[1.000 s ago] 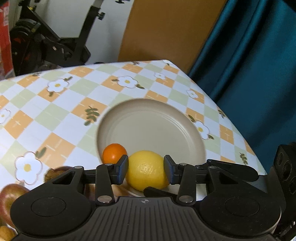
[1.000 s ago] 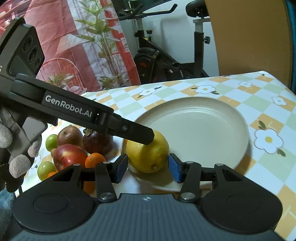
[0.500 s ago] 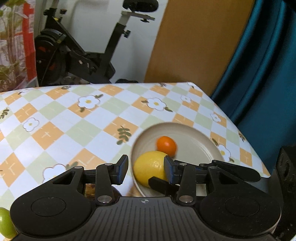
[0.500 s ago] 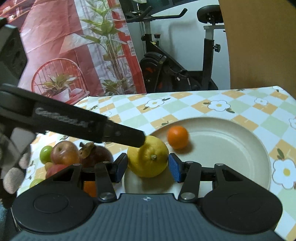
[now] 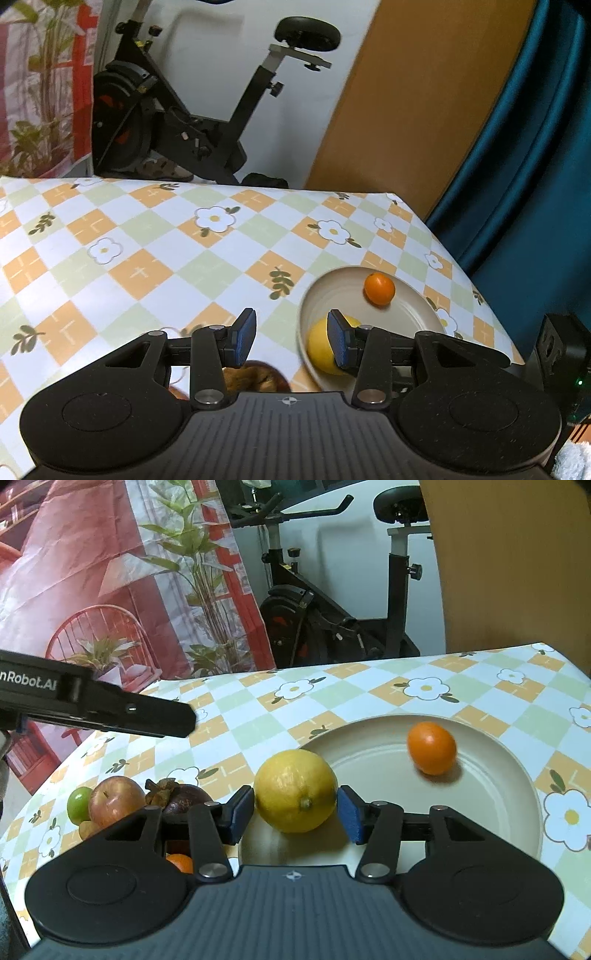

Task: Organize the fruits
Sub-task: 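Carry the lemon with the left tool onto the beige plate, then open the left tool to release the lemon beside the tangerine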

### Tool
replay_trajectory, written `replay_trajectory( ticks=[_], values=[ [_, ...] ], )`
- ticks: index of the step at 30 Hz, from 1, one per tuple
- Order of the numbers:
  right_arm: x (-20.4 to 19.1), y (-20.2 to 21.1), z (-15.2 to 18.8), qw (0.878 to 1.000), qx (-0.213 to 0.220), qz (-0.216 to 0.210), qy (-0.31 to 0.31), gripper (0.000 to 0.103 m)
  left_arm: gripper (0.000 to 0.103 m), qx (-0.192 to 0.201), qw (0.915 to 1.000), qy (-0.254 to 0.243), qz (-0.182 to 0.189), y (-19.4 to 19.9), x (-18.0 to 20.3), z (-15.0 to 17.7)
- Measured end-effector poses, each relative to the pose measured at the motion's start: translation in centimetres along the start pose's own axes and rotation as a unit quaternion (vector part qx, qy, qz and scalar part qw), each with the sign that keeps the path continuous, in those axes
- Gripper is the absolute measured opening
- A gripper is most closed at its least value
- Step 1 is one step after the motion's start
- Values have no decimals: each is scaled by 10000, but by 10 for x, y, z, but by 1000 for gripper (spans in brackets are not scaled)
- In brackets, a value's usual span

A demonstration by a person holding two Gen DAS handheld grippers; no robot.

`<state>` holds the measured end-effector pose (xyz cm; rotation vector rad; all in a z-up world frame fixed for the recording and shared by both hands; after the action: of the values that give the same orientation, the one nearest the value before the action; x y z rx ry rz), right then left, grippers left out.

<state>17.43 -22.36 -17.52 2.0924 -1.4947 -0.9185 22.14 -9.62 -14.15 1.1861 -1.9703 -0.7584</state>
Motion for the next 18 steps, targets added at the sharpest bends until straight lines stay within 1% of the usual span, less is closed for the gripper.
replay_trajectory(
  ticks=[7,10,18],
  values=[
    [-13,18,-1,9999,139,-40,88,55,45,64,10000,-15,-75,27,-22,11],
    [-24,25,0,9996,193,-103,189,57,45,100,9998,-15,-193,42,-35,20],
    [-55,34,11,9986,193,-334,355,57,44,245,9981,282,-480,75,-77,51]
  ],
)
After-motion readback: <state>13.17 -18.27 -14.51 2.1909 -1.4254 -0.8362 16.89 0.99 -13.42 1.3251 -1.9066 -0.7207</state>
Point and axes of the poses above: each gripper's, at about its wrist camera, not at the fingertips, and y roughly against the way its jaws point, x to its right, z to its underside, the point moved 5 cm from there along -y, roughly the way its jaws point, and after that the axes turned 10 degrees about -x, right-handed, at the moved point
